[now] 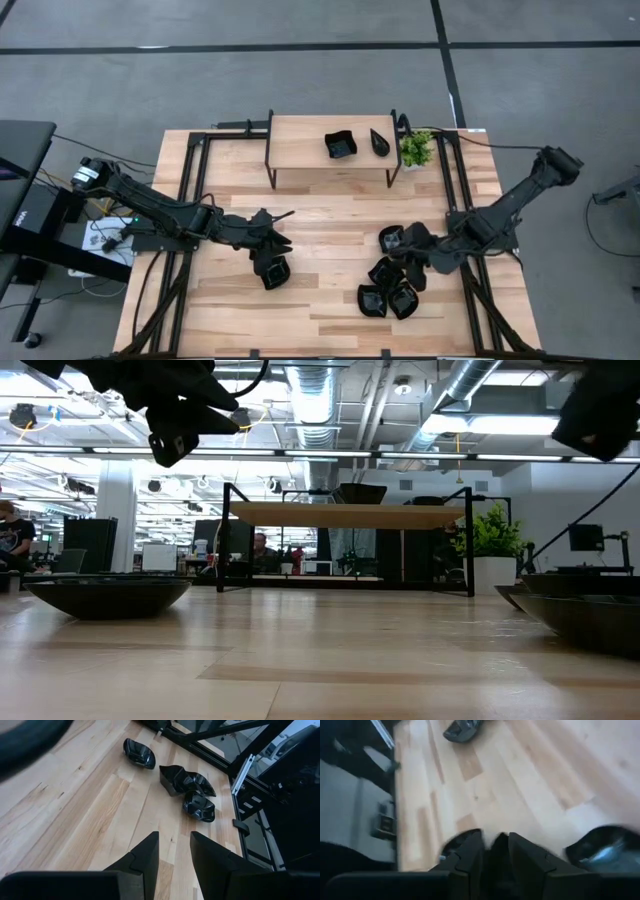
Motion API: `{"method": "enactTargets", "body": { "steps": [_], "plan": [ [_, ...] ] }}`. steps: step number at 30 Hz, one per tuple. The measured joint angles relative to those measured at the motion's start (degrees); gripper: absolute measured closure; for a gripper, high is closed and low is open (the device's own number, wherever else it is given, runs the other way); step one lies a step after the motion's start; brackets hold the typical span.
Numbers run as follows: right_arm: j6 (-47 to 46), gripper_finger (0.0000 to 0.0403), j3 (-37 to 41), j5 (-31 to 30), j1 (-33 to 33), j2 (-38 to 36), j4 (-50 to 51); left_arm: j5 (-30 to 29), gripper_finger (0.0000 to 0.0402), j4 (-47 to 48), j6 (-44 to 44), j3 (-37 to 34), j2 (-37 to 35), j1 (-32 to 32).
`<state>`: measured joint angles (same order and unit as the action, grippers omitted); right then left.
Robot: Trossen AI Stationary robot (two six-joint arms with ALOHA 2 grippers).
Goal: Pick & Place Mini shaped plates
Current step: Stack the black distorted square plate on top of the black distorted square plate on the shelf
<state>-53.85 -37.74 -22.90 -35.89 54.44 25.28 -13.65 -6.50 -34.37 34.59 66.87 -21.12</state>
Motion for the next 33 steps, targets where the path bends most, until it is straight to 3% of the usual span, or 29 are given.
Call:
{"method": "enactTargets", "body": {
  "steps": [3, 6, 11, 15, 19, 22, 33],
  "plan": [
    [8.24, 0.0311, -0.01, -1.24, 1.04, -3.54, 2.65, 0.0, 0.0289, 0.0, 0.0, 0.0, 0.0, 0.0],
    [10.65, 0.0311, -0.04, -5.46, 1.61, -9.11, 10.24, 0.0, 0.0289, -0.02, 0.0, 0.0, 0.0, 0.0],
    [0.83, 0.0311, 2.2, -16.89, -0.66, -20.31, 25.58, -0.02, 0.0289, -0.02, 0.0, 0.0, 0.0, 0.02],
    [-4.4, 0.031, 9.67, -20.72, -3.07, -27.08, 17.03, 0.0, 0.0289, -0.04, 0.0, 0.0, 0.0, 0.02],
    [-4.59, 0.031, 17.18, -16.92, -4.25, -27.1, 3.11, -0.02, 0.0289, -0.09, 0.02, 0.02, 0.0, 0.0],
    [-8.87, 0.031, 19.79, -13.3, -4.06, -24.03, 0.13, -0.02, 0.0289, -0.44, 0.0, 0.03, 0.0, 0.02],
    [-14.02, 0.031, 19.85, 2.54, -4.03, -7.07, -13.99, -0.02, 0.0289, -0.72, 0.0, 0.04, 0.0, 0.02]
  ]
}}
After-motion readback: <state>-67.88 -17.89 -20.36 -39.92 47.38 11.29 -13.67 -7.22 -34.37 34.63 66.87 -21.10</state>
